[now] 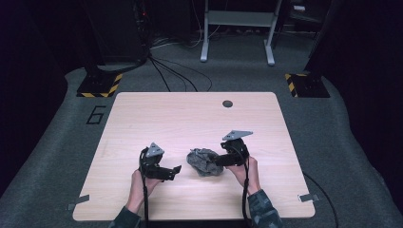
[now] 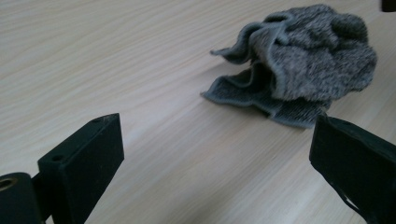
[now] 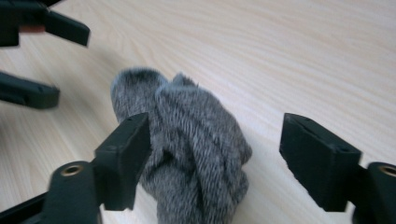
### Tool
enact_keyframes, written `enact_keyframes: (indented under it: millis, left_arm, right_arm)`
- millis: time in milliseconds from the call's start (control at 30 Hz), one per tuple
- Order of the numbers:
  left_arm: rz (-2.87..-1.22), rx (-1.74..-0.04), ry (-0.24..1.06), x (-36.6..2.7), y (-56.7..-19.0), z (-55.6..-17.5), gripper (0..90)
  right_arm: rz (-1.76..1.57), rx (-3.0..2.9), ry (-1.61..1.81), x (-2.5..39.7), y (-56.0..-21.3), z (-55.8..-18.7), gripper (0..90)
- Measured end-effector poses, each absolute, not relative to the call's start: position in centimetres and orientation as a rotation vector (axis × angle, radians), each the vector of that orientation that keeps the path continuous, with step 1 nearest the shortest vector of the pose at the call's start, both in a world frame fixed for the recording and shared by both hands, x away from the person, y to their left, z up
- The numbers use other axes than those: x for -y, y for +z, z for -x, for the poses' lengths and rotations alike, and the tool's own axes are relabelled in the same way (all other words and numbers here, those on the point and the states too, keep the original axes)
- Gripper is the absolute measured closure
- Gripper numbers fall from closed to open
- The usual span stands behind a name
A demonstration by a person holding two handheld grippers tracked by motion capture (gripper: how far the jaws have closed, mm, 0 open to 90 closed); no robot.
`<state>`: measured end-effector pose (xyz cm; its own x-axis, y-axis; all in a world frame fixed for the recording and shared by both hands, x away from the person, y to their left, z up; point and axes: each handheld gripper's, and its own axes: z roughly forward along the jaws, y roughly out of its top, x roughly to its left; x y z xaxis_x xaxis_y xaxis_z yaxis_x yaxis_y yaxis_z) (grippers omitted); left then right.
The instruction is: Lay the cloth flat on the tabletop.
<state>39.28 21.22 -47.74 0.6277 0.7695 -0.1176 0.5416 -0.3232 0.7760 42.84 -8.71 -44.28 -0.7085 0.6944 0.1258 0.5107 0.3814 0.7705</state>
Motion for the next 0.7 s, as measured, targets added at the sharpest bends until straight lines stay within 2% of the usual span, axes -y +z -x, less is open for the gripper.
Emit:
enact_keyframes:
  millis: [200, 467, 600, 667, 700]
  left_arm:
    - [-2.012, -0.98, 0.27, -18.9, -47.0, -40.9, 9.9]
    - [-2.007, -0.979, 0.183, -17.7, -47.5, -42.3, 20.9]
    - [-2.0, -0.998, 0.175, -17.5, -47.8, -42.5, 39.8]
    - [-2.014, -0.98, 0.178, -17.3, -48.0, -42.6, 42.9]
    - [-2.022, -0.976, 0.179, -17.0, -48.1, -42.5, 51.9]
  right_arm:
    - [-1.048, -2.45, 1.18, 7.4, -44.0, -43.9, 47.8]
    - [-0.991, -2.494, 1.105, 5.8, -44.8, -44.7, 54.7]
    - [-0.985, -2.509, 1.09, 5.7, -45.0, -44.8, 61.4]
    - [-0.981, -2.518, 1.089, 5.7, -45.0, -44.8, 63.1]
    - [-0.985, -2.508, 1.081, 5.5, -45.1, -44.8, 67.0]
